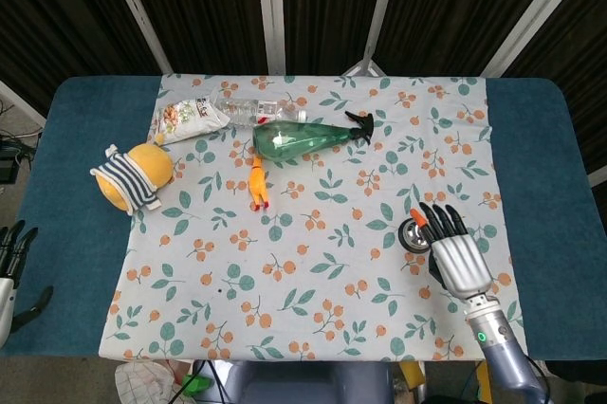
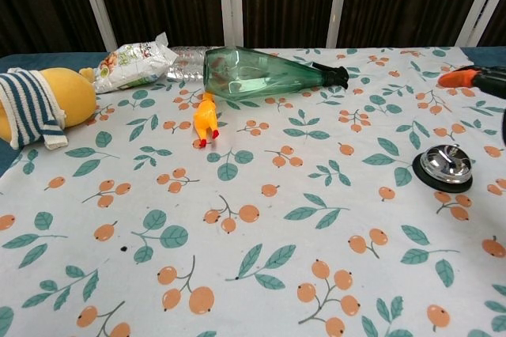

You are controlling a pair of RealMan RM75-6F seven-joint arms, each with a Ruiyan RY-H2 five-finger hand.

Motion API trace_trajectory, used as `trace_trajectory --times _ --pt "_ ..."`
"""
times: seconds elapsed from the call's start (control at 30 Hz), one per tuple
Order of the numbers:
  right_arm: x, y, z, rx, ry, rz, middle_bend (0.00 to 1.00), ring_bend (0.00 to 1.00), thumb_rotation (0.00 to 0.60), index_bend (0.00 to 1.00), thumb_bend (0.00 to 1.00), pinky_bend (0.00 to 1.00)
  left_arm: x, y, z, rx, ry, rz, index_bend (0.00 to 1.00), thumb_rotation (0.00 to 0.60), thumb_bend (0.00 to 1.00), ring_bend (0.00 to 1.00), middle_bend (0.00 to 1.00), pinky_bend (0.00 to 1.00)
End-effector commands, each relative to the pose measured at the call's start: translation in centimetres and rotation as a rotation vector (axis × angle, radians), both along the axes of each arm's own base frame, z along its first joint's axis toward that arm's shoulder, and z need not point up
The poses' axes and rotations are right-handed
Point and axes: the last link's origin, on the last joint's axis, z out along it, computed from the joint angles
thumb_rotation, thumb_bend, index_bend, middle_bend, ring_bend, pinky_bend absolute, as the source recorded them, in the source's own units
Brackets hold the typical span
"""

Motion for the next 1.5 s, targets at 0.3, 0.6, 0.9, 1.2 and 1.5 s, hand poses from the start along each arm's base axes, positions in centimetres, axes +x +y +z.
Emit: trace_trajectory --times 0.3,0.6,0.9,1.2,1.5 --pt "1.8 -4.1 -5.0 0.065 -0.062 -0.043 0.00 0.00 0.600 0.02 1.00 0.00 -0.2 0.2 0.2 0.004 -0.001 0.012 0.05 0.600 0.40 0.03 0.00 0.16" --pt "0.1 -5.3 -6.7 0.074 -0.062 -0.071 0.00 0.00 0.600 0.02 1.00 0.00 -0.3 0.5 0.0 0.009 0.015 0.027 0.05 0.600 0.40 0.03 0.00 0.16" --pt "-1.9 -5.5 -7.4 0.084 -0.069 -0.094 0.00 0.00 0.600 0.02 1.00 0.00 -0.2 0.7 -0.7 0.000 0.042 0.040 0.05 0.600 0.40 0.03 0.00 0.16" --pt "-3.0 -5.4 -8.2 0.112 -0.083 -0.112 0.00 0.00 0.600 0.02 1.00 0.00 -0.1 0.8 -1.0 -0.003 0.054 0.045 0.05 0.600 0.40 0.03 0.00 0.16" --pt "-3.9 -5.3 -8.8 0.137 -0.081 -0.140 0.00 0.00 0.600 0.02 1.00 0.00 -0.2 0.9 -1.2 -0.009 0.059 0.052 0.05 0.600 0.40 0.03 0.00 0.16"
